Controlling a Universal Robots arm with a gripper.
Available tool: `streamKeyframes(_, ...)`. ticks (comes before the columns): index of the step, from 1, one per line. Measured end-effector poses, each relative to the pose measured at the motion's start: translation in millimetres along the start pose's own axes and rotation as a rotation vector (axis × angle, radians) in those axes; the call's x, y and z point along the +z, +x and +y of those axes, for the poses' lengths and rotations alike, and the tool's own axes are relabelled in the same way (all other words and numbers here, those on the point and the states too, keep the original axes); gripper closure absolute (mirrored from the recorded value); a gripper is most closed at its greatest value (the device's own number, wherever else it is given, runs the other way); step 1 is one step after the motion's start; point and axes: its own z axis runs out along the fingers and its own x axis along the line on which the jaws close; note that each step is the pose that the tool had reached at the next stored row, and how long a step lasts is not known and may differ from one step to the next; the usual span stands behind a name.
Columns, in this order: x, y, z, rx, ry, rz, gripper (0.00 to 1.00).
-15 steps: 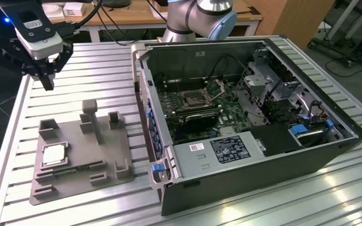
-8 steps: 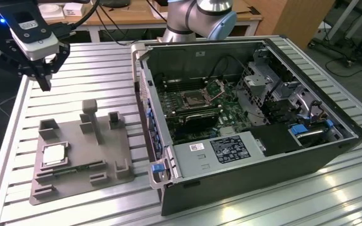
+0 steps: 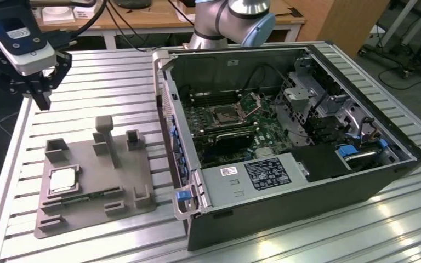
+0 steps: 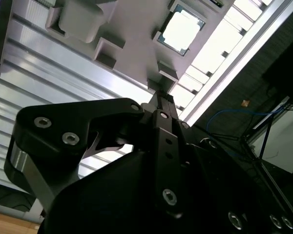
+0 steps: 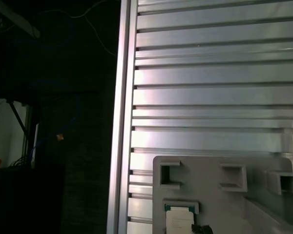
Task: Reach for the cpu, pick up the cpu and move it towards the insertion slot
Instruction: 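Reach for the cpu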
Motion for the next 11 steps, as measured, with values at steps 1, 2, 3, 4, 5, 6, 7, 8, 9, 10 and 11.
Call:
streamKeyframes(1, 0.1, 1.9, 0.0, 0.000, 0.0000, 0.0000, 0.89)
streamKeyframes(2, 0.2, 3.6, -0.2, 0.000, 0.0000, 0.0000, 0.89)
streamKeyframes(3, 0.1, 5.4, -0.4, 0.000, 0.0000, 0.0001, 0.89)
streamKeyframes(4, 0.2, 6.9, -0.5, 0.000, 0.0000, 0.0000, 0.89)
streamKeyframes(5, 0.2, 8.2, -0.7, 0.000, 0.0000, 0.0000, 0.89)
streamKeyframes(6, 0.2, 9.4, -0.8, 0.000, 0.0000, 0.0001, 0.89)
streamKeyframes(7, 0.2, 10.5, -0.8, 0.000, 0.0000, 0.0002, 0.89)
streamKeyframes(8, 0.2, 11.4, -0.9, 0.000, 0.0000, 0.0002, 0.89)
streamKeyframes(9, 0.3, 12.1, -1.0, -0.001, 0.0000, 0.0000, 0.89)
streamKeyframes(10, 0.3, 12.7, -1.2, -0.001, 0.0000, 0.0001, 0.89)
streamKeyframes(11, 0.4, 13.0, -1.2, -0.001, 0.0000, 0.0000, 0.89)
